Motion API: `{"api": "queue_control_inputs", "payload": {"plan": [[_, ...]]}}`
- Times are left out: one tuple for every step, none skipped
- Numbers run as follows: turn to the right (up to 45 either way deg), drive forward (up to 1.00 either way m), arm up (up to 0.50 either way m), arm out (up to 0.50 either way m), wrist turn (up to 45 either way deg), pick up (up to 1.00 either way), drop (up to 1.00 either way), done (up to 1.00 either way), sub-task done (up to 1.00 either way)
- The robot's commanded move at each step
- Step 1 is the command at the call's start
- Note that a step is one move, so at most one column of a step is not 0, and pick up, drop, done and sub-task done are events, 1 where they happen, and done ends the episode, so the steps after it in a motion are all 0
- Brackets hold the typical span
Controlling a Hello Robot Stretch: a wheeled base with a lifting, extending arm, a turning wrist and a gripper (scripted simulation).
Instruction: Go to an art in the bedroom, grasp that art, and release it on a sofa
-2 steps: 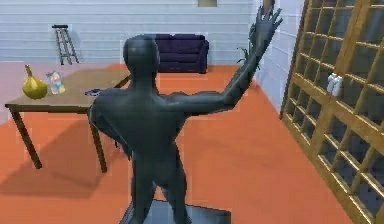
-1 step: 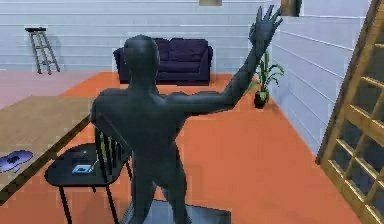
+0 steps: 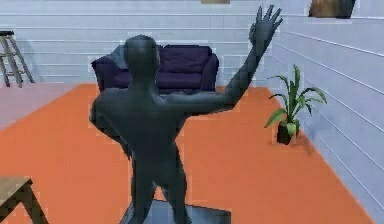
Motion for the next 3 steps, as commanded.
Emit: {"api": "queue_control_inputs", "payload": {"plan": [[3.0,0.00,0.00,0.00,0.0,0.00,0.00,0.00,0.00],[0.0,0.60,0.00,0.00,0.0,0.00,0.00,0.00,0.00],[-18.0,0.00,0.00,0.00,0.0,0.00,0.00,0.00,0.00]]}}
